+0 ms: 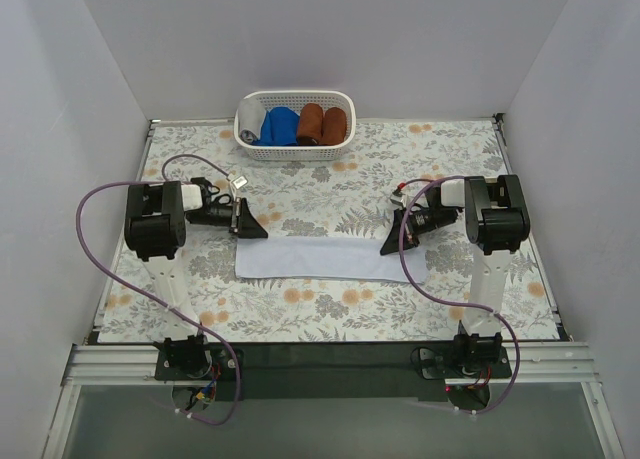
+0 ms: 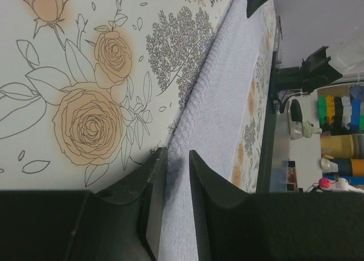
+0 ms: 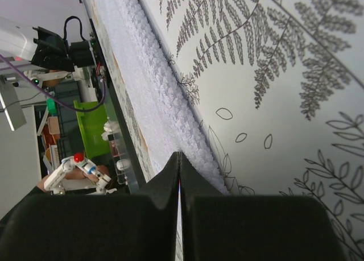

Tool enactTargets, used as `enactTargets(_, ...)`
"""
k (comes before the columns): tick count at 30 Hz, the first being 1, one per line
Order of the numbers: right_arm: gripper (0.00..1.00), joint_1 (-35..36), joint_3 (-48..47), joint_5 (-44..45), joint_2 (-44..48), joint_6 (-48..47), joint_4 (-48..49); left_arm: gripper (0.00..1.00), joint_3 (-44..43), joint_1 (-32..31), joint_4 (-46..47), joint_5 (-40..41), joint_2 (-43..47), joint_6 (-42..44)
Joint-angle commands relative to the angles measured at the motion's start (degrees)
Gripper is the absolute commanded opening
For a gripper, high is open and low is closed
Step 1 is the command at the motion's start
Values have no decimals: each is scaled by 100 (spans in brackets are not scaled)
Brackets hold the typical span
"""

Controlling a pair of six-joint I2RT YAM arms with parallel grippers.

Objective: Roll the towels
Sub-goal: Fold the towel

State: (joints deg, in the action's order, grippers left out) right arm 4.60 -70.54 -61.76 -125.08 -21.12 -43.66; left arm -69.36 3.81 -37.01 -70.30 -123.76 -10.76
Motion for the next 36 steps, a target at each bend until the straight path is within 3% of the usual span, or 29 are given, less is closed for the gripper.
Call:
enactTargets(1, 1, -21, 102, 656, 1, 144, 815, 22, -51, 58, 212, 429, -217, 109)
enactTargets(9, 1, -91, 234, 612, 35, -5, 798, 21, -33, 207, 160, 658, -297, 259)
enactTargets(14, 2, -100, -152, 559, 527, -313, 280, 21, -656, 251, -322, 667, -175, 557)
enactTargets(22, 22, -100, -1057, 1376, 1222, -709, -828, 23, -1809, 190, -1317, 789, 614, 1427)
enactTargets(32, 18, -170, -461, 2273, 1592, -1078, -1251, 23, -351, -91, -1248, 1440, 2013, 1824)
enactTargets(36, 14, -319, -364, 2264, 1084, -1043, -936, 23, 115, -188, -957, 1388, 2199, 1674)
